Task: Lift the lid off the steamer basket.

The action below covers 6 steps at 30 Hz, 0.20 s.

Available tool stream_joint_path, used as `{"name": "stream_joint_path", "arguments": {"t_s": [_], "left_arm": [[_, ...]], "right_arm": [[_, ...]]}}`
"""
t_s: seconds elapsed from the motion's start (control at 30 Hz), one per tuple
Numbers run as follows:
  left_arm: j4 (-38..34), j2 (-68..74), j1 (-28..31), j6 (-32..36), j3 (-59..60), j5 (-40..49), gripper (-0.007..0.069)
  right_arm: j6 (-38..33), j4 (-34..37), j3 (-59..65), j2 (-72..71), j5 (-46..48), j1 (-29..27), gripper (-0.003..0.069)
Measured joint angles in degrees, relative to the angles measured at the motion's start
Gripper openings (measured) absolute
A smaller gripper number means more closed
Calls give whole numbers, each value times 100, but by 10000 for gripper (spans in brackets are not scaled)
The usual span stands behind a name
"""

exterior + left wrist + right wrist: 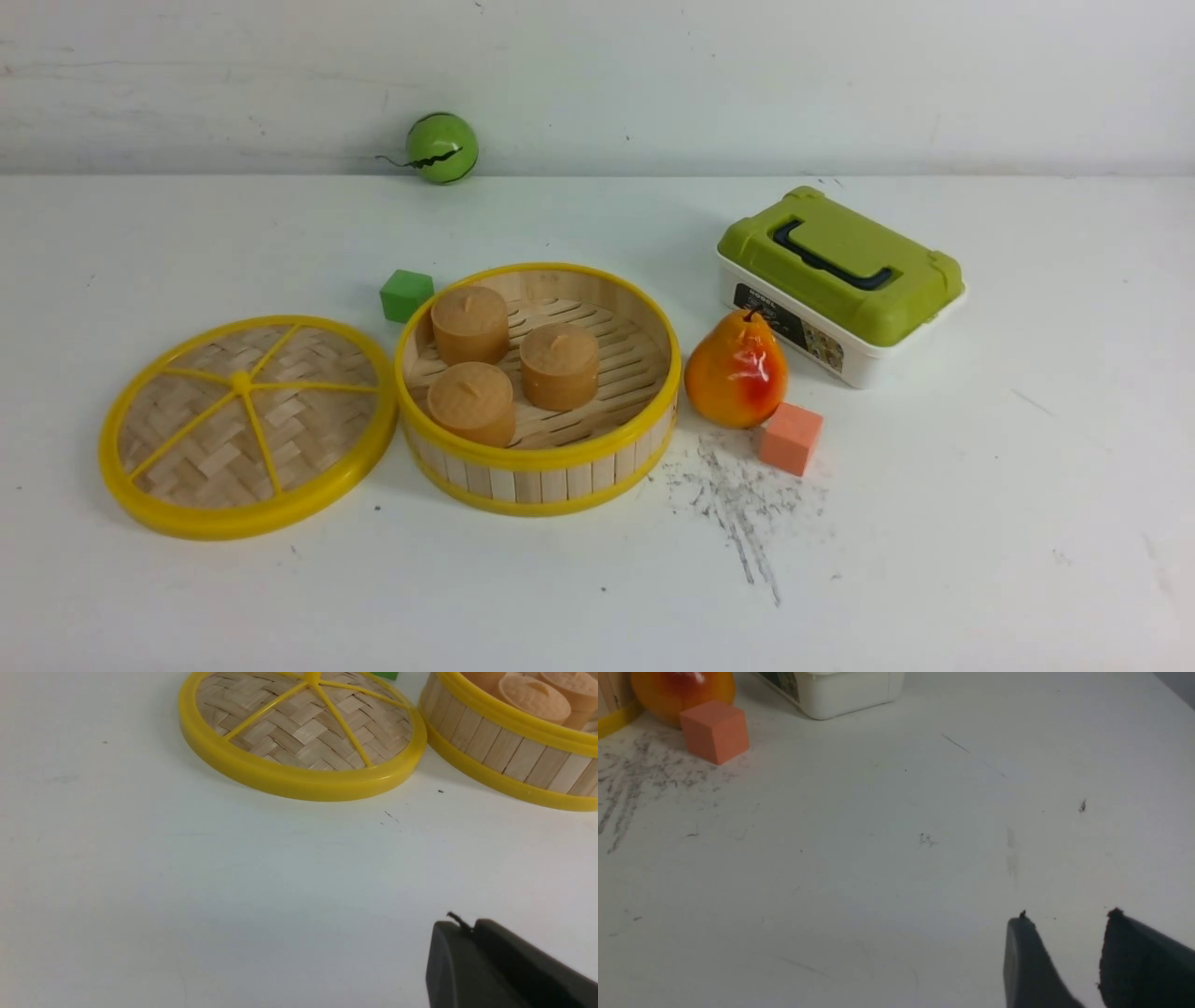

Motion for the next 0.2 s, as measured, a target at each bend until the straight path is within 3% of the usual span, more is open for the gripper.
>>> {"name": "stream_joint_path", "arguments": {"t_s": [0.2], "left_arm": [[0,0,0,0,0,0,41]], "right_arm": [[0,0,0,0,0,0,239]]}}
